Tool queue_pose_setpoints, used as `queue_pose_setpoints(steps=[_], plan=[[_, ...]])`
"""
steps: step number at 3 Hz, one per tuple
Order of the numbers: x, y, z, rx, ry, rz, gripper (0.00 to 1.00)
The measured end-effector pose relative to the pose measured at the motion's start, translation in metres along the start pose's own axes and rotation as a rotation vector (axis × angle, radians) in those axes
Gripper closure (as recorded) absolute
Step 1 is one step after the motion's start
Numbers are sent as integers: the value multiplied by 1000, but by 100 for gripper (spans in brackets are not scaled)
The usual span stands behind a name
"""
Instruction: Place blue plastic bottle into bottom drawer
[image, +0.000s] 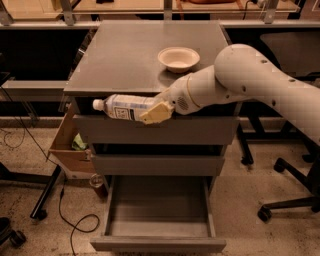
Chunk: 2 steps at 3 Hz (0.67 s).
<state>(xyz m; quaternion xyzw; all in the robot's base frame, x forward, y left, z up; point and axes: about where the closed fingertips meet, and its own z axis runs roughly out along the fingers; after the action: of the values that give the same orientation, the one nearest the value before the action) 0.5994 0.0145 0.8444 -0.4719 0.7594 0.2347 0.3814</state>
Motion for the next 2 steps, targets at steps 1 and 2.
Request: queue_pose_setpoints(steps=[1, 2], plan=[[65, 20, 56, -107, 84, 96, 100], [136, 39, 125, -201, 184, 167, 100]])
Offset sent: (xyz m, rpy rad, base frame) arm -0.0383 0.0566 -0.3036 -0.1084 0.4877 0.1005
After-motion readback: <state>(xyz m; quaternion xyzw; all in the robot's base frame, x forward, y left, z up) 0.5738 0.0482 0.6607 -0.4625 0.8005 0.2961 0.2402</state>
